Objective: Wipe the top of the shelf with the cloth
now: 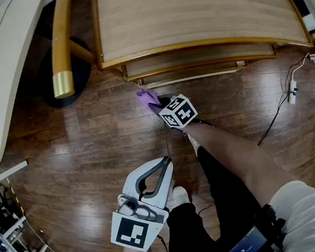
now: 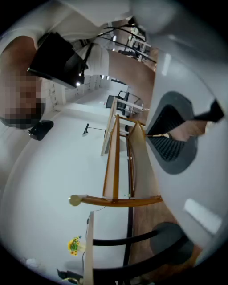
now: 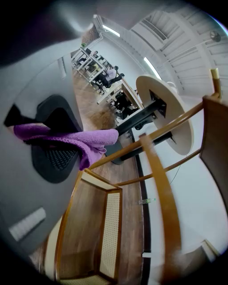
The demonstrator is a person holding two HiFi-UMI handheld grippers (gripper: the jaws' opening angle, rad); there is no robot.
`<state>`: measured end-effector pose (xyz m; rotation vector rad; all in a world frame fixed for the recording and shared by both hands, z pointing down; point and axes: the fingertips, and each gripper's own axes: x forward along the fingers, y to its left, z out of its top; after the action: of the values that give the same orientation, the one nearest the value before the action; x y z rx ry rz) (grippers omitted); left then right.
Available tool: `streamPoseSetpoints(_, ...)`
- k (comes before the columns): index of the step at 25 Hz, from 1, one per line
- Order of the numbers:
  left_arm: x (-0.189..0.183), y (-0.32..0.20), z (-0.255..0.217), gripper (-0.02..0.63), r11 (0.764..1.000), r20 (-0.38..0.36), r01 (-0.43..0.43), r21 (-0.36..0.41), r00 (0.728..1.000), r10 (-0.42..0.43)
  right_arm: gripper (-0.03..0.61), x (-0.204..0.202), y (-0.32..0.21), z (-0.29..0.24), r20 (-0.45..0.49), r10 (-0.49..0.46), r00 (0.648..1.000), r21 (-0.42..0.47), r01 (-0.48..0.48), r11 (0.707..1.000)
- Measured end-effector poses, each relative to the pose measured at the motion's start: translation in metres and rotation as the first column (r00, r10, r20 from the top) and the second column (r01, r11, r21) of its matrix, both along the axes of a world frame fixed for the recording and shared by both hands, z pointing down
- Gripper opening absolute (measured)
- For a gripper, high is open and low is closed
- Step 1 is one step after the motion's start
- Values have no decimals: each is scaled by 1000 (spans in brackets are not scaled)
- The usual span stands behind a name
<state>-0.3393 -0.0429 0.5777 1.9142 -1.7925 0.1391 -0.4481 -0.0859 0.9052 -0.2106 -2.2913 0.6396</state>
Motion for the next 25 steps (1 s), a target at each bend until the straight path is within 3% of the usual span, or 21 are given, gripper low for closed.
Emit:
streamPoseSetpoints(5,6,-34,67,29,998,0,-38,-40,999,38,51,-40,-44,93,-11,19,1000,15,-19,1000)
streamPoseSetpoints(10,21,-58,94,29,992,-21,-115,-54,993,114,51,-8,-106,130,-47,94,994,54,-92,994)
streamPoseSetpoints(18,53,-112,102,29,963,-55,-265,-44,963,263,51,133,-250,143,-129,265,956,160,-243,957)
streamPoseSetpoints(25,77,-146,101,29,938,-48,-345,-28,938,343,51,299,-388,156,-278,469,839,337,-372,865)
